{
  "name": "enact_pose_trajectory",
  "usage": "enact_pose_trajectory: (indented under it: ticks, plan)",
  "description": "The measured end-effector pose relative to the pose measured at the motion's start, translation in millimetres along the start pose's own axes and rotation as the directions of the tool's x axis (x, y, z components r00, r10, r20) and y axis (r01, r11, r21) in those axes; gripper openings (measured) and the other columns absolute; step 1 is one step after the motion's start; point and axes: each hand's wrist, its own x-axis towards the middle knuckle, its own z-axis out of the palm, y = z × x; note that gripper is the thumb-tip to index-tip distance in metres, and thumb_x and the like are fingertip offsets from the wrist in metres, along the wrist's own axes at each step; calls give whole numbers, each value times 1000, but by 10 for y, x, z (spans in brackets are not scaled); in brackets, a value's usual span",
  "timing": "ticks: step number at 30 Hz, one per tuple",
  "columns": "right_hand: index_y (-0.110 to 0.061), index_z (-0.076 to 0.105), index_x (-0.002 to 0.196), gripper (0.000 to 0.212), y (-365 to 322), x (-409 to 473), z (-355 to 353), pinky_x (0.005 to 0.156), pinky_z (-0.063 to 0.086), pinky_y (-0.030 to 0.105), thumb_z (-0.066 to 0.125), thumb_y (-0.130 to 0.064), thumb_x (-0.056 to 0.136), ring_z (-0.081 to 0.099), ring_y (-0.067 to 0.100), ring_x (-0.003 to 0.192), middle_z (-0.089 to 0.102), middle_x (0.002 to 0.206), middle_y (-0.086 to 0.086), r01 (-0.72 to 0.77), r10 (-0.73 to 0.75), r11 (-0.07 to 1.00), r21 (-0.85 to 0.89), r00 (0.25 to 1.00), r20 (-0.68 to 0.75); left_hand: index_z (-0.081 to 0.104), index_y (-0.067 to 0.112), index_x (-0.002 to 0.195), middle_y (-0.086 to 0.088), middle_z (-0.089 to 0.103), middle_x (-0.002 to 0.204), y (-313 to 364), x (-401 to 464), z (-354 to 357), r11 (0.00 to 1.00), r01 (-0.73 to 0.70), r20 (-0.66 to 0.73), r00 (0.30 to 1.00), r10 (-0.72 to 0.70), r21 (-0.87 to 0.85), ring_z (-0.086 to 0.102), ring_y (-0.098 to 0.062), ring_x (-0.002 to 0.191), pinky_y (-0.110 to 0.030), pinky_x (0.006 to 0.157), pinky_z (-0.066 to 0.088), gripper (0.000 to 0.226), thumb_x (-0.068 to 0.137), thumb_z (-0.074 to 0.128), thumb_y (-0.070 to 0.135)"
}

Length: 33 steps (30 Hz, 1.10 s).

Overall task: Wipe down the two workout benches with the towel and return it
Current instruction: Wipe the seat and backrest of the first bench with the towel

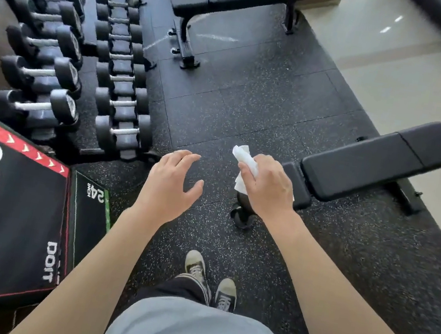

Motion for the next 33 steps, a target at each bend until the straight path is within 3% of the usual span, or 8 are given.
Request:
enact_pose_trajectory:
  ticks: [14, 21, 27, 33]
  plan:
    - [-17, 56, 96, 41, 934, 641, -343, 66, 41, 37, 43, -55, 104, 54, 23, 87, 56, 91, -2, -220, 214, 967, -127, 975, -61, 47, 25, 151, 2, 47, 154, 470, 1507, 550, 980, -176, 118, 975, 186, -92, 37, -22, 145, -47, 119, 34, 57, 98, 60, 44]
    - [-17, 56, 96, 40, 1107, 1018, -373, 65, 34, 34, 45, -55, 103, 48, 18, 83, 53, 89, -6, -255, 247, 964, -75, 964, -98, 48, 24, 150, 2, 47, 152, 654, 2170, 627, 961, -268, 152, 949, 276, -71, 39, -23, 142, -48, 116, 37, 57, 98, 58, 44]
    - [-18, 55, 96, 41, 1522, 1351, -492, 66, 38, 36, 43, -57, 103, 52, 21, 86, 55, 90, -6, -255, 253, 966, -32, 966, -45, 47, 25, 150, 2, 47, 153, 927, 2510, 796, 970, -233, 141, 960, 241, -73, 39, -22, 143, -48, 117, 36, 57, 98, 57, 46]
    - [-20, 55, 97, 37, 2122, 1672, -723, 69, 45, 38, 44, -55, 104, 53, 20, 85, 55, 90, -6, -151, 150, 989, 1, 987, 59, 48, 25, 150, 3, 47, 153, 1353, 2636, 1217, 994, -97, 126, 987, 103, -52, 38, -21, 143, -46, 118, 35, 56, 98, 58, 45]
